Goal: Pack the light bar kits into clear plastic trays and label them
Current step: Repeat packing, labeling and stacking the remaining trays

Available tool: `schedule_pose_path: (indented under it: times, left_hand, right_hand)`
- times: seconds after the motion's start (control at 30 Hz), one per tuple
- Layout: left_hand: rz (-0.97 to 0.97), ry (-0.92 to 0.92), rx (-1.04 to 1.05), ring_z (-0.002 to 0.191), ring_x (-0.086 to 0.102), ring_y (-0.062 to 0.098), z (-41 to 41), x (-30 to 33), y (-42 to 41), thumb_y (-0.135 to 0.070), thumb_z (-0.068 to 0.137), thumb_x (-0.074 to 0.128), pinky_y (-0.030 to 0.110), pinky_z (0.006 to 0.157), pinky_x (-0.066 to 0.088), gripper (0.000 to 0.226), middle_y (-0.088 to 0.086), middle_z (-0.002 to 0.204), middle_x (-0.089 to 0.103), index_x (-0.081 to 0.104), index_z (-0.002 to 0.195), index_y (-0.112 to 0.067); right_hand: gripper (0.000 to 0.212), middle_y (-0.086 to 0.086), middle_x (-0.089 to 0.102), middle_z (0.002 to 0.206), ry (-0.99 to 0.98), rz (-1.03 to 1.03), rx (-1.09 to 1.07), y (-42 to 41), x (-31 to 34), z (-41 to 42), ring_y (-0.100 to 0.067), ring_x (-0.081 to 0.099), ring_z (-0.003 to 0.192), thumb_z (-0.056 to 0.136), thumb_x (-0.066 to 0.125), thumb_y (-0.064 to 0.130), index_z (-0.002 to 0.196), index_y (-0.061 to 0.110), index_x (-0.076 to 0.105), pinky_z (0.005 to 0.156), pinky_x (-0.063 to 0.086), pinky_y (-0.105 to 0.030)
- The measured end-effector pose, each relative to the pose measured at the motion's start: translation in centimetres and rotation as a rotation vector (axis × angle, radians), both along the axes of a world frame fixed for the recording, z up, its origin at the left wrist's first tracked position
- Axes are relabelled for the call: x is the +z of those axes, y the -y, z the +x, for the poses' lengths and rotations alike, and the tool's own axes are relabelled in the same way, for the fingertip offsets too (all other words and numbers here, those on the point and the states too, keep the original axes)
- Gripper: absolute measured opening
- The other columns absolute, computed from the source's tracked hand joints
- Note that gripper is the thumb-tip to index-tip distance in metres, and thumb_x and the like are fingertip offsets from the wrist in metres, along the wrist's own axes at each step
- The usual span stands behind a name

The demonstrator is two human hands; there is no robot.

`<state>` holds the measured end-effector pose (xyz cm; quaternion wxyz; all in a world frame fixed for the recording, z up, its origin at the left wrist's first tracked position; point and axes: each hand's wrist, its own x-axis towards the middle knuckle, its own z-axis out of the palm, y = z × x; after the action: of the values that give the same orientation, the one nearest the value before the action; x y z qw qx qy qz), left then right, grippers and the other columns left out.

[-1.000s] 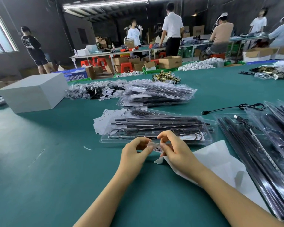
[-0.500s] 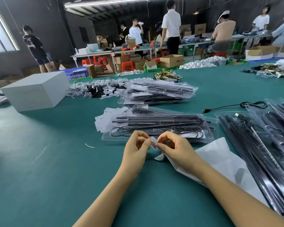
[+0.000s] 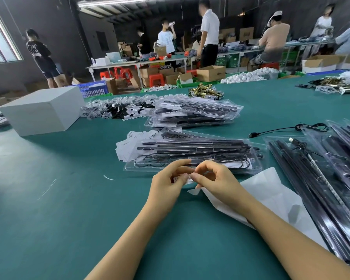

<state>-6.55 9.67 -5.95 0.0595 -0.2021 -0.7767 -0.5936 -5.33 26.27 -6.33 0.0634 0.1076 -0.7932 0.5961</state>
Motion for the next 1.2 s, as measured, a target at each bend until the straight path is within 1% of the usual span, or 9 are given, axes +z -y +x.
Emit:
schedule_pose_path:
  times: [0.1,0.2,0.3,0.37,0.53,0.67,0.8,0.97,1.2]
  left_hand:
    - [0.001,-0.012,-0.016,0.093,0.065,0.009,-0.1,-0.1,0.0,0.002,0.089,0.061,0.032,0.09,0.051,0.041,-0.012,0.106,0.071,0.064,0.114,-0.031]
    - [-0.016,-0.025,-0.008,0.082,0.061,0.012,-0.1,-0.1,0.1,0.002,0.087,0.062,0.024,0.081,0.051,0.045,-0.014,0.113,0.067,0.061,0.116,-0.033]
    - [0.038,0.032,0.049,0.076,0.06,0.011,-0.1,-0.2,0.1,0.001,0.086,0.065,0.019,0.071,0.047,0.036,-0.003,0.113,0.065,0.062,0.104,-0.03]
    - [0.052,0.041,0.12,0.082,0.062,0.01,-0.3,-0.2,0.2,-0.001,0.084,0.068,0.018,0.075,0.048,0.024,-0.003,0.115,0.06,0.065,0.09,-0.024]
    - [0.02,0.036,0.144,0.077,0.061,0.001,-0.6,-0.3,0.4,-0.004,0.088,0.065,0.012,0.073,0.045,0.021,0.002,0.097,0.066,0.064,0.081,-0.024]
    - [-0.005,-0.041,0.21,0.069,0.055,0.002,-1.1,0.1,1.0,-0.005,0.09,0.06,0.013,0.066,0.042,0.025,-0.01,0.075,0.063,0.063,0.081,-0.027]
    - [-0.038,-0.041,0.346,0.065,0.05,0.01,-2.9,1.9,3.6,-0.006,0.092,0.058,0.027,0.065,0.04,0.023,-0.008,0.07,0.059,0.059,0.082,-0.027]
    - [-0.122,0.153,0.426,0.065,0.045,0.013,-6.0,3.6,8.2,-0.01,0.09,0.056,0.026,0.06,0.035,0.015,0.0,0.08,0.056,0.059,0.099,-0.022]
    - [-0.239,0.293,0.366,0.076,0.051,0.015,-8.0,3.5,8.0,-0.019,0.09,0.062,0.025,0.065,0.038,0.014,0.003,0.091,0.058,0.058,0.102,-0.014]
  right_hand:
    - [0.007,-0.004,0.069,0.084,0.028,-0.056,0.006,-0.1,-0.1,-0.2,-0.016,0.069,0.072,0.087,0.07,0.015,0.088,0.013,0.063,0.069,0.054,-0.023]
    - [0.007,-0.004,0.066,0.078,0.06,-0.126,0.03,0.0,0.0,-0.2,-0.014,0.065,0.069,0.087,0.067,0.006,0.085,0.009,0.061,0.07,0.054,-0.023]
    - [0.007,-0.002,0.063,0.077,0.054,-0.094,0.032,0.0,0.1,-0.3,-0.012,0.064,0.067,0.089,0.064,0.005,0.085,0.008,0.058,0.069,0.053,-0.022]
    - [0.006,-0.002,0.062,0.077,0.041,-0.074,0.018,-0.1,0.2,-0.4,-0.011,0.065,0.066,0.09,0.063,0.006,0.086,0.007,0.058,0.069,0.054,-0.023]
    - [0.004,0.003,0.062,0.087,0.027,-0.045,-0.002,-0.2,0.1,-0.4,-0.01,0.065,0.065,0.091,0.063,0.012,0.091,0.011,0.059,0.071,0.054,-0.023]
    - [0.014,0.003,0.062,0.102,0.048,-0.066,0.013,0.0,-0.3,-0.5,-0.013,0.065,0.067,0.093,0.061,0.021,0.106,0.025,0.059,0.076,0.056,-0.027]
    - [0.034,-0.003,0.061,0.1,0.084,-0.089,-0.057,-0.3,-0.4,-0.9,-0.015,0.069,0.069,0.094,0.059,0.021,0.126,0.019,0.048,0.079,0.055,-0.03]
    - [0.046,0.005,0.059,0.082,-0.072,0.254,-0.222,0.7,-1.2,-0.7,0.002,0.055,0.061,0.093,0.058,0.022,0.138,0.022,0.049,0.065,0.04,-0.007]
    - [0.04,0.017,0.034,0.074,-0.201,0.538,-0.367,0.7,-1.3,-0.7,-0.006,0.042,0.074,0.098,0.047,0.024,0.137,0.02,0.051,0.068,0.028,-0.02]
